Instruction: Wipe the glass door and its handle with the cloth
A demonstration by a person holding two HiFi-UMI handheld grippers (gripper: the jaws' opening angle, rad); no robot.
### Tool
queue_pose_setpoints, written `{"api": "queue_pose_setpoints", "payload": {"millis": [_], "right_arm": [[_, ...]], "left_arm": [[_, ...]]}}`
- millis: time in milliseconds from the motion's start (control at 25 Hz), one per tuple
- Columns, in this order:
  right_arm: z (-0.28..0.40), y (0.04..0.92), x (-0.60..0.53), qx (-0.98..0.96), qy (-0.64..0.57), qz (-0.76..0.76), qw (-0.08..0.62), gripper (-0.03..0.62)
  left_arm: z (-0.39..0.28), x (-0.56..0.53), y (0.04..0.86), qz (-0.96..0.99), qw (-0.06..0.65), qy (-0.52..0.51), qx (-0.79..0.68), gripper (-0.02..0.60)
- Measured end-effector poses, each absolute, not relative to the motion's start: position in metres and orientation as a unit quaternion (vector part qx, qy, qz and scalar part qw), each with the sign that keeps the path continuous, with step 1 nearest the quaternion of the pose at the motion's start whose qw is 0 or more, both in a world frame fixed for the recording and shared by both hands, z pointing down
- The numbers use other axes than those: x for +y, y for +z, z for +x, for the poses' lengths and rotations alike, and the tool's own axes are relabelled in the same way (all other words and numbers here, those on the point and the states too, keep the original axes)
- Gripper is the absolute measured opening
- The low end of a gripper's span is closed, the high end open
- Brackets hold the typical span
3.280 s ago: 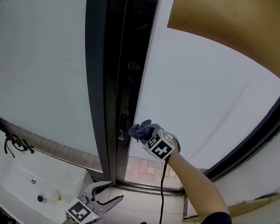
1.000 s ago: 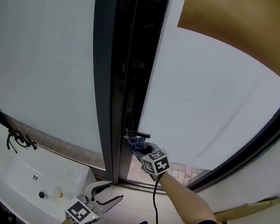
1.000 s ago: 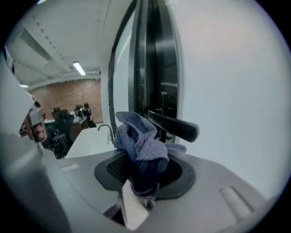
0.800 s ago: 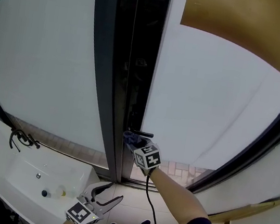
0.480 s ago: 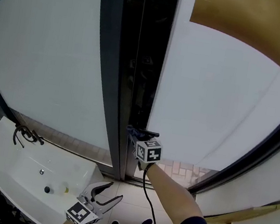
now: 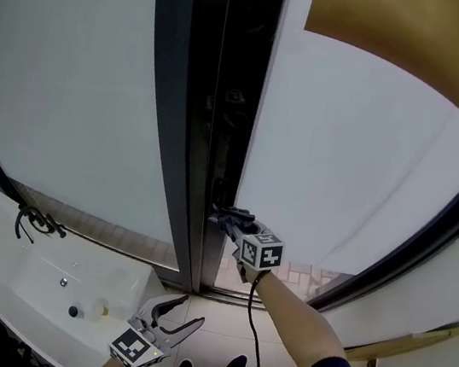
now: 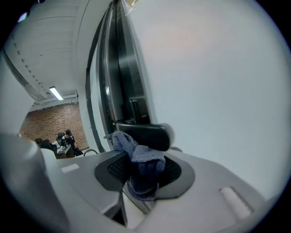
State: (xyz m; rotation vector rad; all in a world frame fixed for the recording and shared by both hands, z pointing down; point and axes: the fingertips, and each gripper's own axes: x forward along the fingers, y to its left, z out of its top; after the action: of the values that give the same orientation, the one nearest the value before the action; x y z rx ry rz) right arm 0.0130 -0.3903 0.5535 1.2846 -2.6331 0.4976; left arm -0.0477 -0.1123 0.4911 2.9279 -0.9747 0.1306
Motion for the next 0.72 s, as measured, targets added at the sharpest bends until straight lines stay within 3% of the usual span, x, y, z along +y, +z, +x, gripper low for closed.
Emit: {"api": "queue_pose_setpoints", "payload": {"millis": [440,720], "right_arm": [[0.069,0.554,-0.384,-0.863,0.172,0.468,0.072,0.138],[0.022,0.584,-0.369,-0.877,0.211,0.416,0.111,0.138]], "left_arm": [[-0.034,-0.113,0.487,0.955,0.024,0.046,-0.291,0.219],[-0.045,-0.113,0.489,0.950,0.028,0.051,-0.306,0.219]]}}
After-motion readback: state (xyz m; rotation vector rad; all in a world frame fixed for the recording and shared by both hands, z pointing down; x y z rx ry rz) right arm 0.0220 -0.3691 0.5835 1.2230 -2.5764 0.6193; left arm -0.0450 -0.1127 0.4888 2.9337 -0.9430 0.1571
